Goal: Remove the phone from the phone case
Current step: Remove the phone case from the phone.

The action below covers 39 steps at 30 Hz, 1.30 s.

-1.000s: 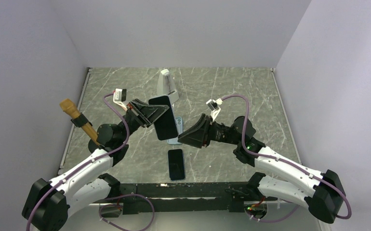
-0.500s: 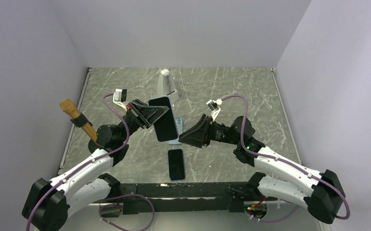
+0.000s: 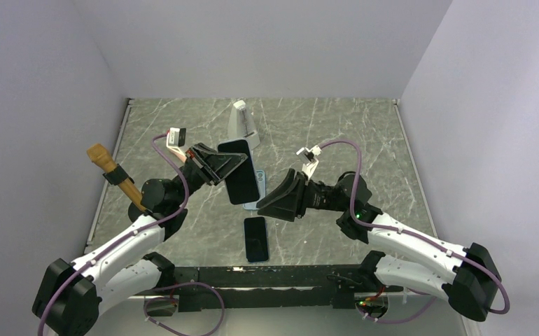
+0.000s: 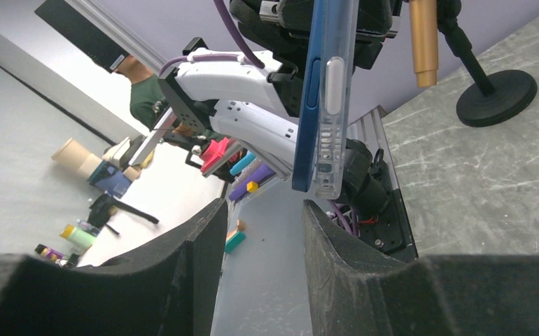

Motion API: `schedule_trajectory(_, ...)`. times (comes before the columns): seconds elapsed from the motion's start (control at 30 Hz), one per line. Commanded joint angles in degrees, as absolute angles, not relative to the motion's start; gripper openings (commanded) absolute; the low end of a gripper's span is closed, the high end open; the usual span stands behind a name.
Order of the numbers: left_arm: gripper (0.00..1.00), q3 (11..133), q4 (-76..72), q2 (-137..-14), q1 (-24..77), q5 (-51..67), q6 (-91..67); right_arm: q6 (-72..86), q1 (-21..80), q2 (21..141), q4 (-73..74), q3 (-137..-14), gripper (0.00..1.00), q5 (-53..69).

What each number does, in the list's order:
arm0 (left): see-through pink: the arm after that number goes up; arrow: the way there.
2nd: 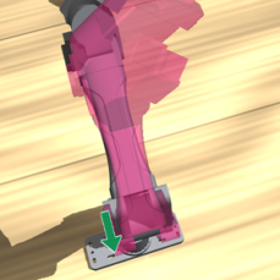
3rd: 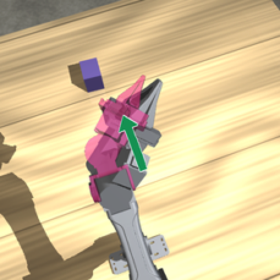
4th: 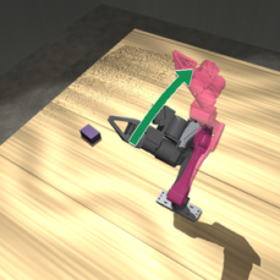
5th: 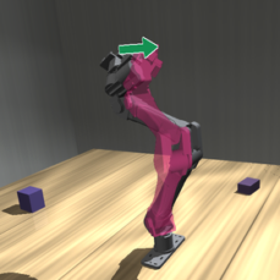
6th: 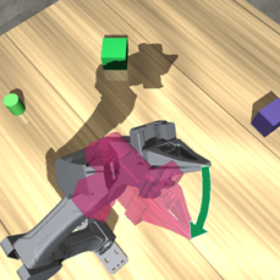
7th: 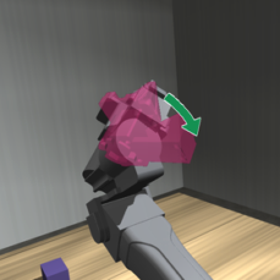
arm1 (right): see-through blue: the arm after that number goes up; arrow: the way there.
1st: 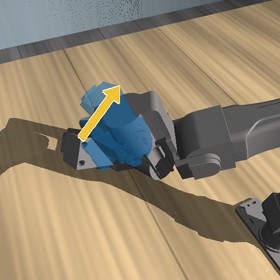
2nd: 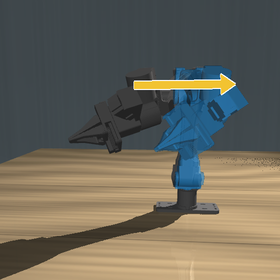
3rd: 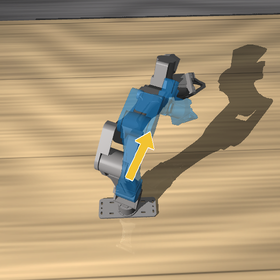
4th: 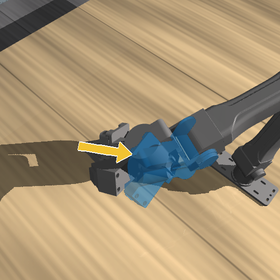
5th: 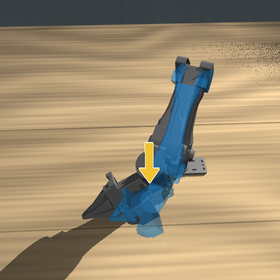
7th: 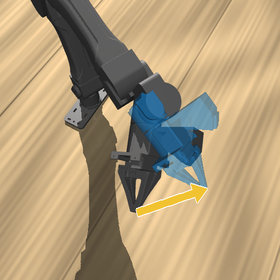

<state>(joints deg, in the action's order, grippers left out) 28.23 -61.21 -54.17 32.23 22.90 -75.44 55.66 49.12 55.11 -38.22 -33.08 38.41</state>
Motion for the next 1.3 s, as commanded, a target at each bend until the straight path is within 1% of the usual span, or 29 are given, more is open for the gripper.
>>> schedule_trajectory(0.0, 0.00, 29.9, -64.8, -52.2, 32.4, 23.0, -75.1, 54.7, 49.2, 55.6, -39.6, -36.0, 0.47, 38.0)
schedule_trajectory(0.2, 0.00, 29.7, -65.9, -52.6, 32.5, 23.2, -76.1, 55.2, 49.2, 55.9, -40.3, -36.6, 0.47, 36.9)
schedule_trajectory(0.43, 0.00, 28.7, -64.7, -51.4, 32.6, 23.1, -75.3, 57.8, 48.2, 55.8, -41.3, -36.2, 0.48, 32.2)
schedule_trajectory(0.6, 0.00, 29.9, -57.4, -48.8, 33.7, 22.8, -69.7, 63.7, 47.8, 56.6, -47.5, -34.3, 0.48, 27.0)
schedule_trajectory(0.67, 0.00, 30.3, -54.1, -47.7, 34.6, 22.0, -66.5, 65.1, 47.8, 56.5, -47.7, -34.2, 0.48, 24.5)
schedule_trajectory(0.8, 0.00, 31.2, -49.0, -46.9, 36.6, 20.7, -62.7, 67.9, 47.6, 57.4, -51.0, -34.2, 0.48, 22.7)
schedule_trajectory(1.1, 0.00, 31.4, -48.8, -48.8, 38.9, 19.8, -61.3, 71.8, 47.6, 58.5, -54.1, -34.7, 0.48, 19.3)
schedule_trajectory(1.27, 0.00, 31.6, -41.3, -47.4, 40.1, 17.8, -55.9, 74.7, 47.5, 57.4, -57.5, -33.1, 0.47, 17.6)
